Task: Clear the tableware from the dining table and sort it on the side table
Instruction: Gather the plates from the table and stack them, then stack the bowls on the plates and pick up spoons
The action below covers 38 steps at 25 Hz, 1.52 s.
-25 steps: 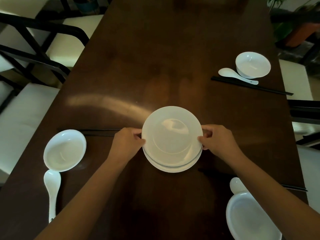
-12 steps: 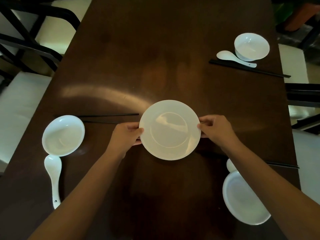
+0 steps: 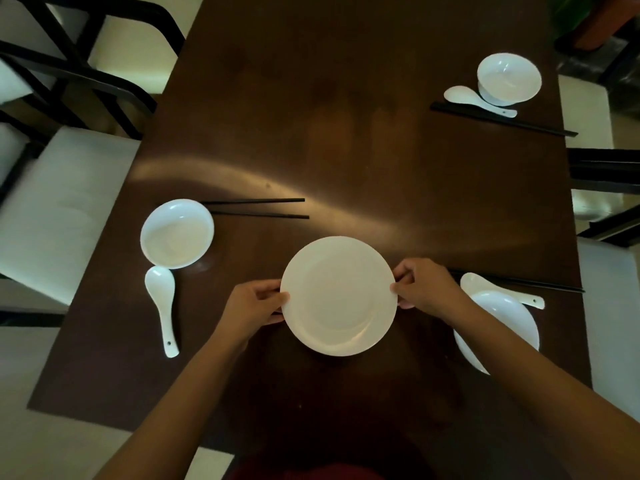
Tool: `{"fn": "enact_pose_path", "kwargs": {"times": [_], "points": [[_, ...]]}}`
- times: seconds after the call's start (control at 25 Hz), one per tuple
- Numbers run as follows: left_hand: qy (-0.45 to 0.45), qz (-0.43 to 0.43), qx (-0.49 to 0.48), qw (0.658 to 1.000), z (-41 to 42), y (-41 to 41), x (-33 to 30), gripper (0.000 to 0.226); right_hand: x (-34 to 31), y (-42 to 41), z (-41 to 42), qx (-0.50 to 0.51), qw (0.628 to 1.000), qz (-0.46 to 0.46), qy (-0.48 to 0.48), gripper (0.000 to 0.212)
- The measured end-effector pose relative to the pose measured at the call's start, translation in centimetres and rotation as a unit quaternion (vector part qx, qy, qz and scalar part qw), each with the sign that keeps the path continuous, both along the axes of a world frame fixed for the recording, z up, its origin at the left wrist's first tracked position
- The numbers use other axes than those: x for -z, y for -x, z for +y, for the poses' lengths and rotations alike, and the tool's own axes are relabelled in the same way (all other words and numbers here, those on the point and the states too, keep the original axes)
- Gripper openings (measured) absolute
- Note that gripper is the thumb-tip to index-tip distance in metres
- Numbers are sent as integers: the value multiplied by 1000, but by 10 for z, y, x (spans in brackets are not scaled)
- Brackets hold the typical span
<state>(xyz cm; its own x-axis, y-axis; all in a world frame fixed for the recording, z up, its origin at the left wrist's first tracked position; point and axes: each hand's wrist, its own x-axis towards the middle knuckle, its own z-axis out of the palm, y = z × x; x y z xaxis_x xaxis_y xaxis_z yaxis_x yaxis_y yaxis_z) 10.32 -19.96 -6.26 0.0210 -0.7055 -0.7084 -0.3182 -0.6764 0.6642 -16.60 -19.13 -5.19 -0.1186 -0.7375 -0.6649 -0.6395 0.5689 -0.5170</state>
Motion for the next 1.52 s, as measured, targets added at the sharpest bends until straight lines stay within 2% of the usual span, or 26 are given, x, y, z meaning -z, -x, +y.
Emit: {"fn": "enact_pose_path", "kwargs": {"times": [0.12,0.2,0.28,0.36,0.48,0.56,0.64,0.72,0.88,1.0,1.08,1.32,1.52], "points": [[-8,3,13,1000,10,-16,-1,33,-9,-14,7,-40,999,29,-12,8],[-8,-7,31,999,8,-23,-6,33,-18,-21,5,-61,992,107,38,14],[40,-44,61,996,3,-34,-14,29,-28,-32,1,-27,983,146,112,15],[130,-92,82,984,-6,-50,-26,20,-37,-50,-8,11,981,110,161,15],[292,-194,94,932,-24,-88,-40,21,-42,-100,-32,12,982,31,185,24],[362,-284,122,879,-42,-122,-40,31,-39,-143,-53,-36,972,50,227,41],[356,-344,175,851,-63,-153,-33,43,-32,-185,-72,-121,946,90,287,56],[308,-370,220,848,-79,-176,-22,54,-21,-218,-89,-184,925,106,315,60],[264,-336,270,863,-87,-193,1,60,9,-249,-106,-236,936,117,234,54],[271,-281,229,892,-88,-194,6,60,21,-257,-107,-214,945,75,237,49],[273,-274,209,898,-89,-192,6,61,22,-261,-109,-193,948,67,244,47],[285,-260,201,901,-87,-175,-14,62,5,-256,-104,-106,961,31,253,44],[346,-206,227,887,-70,-125,-48,61,-27,-198,-65,-16,961,32,276,44]]}}
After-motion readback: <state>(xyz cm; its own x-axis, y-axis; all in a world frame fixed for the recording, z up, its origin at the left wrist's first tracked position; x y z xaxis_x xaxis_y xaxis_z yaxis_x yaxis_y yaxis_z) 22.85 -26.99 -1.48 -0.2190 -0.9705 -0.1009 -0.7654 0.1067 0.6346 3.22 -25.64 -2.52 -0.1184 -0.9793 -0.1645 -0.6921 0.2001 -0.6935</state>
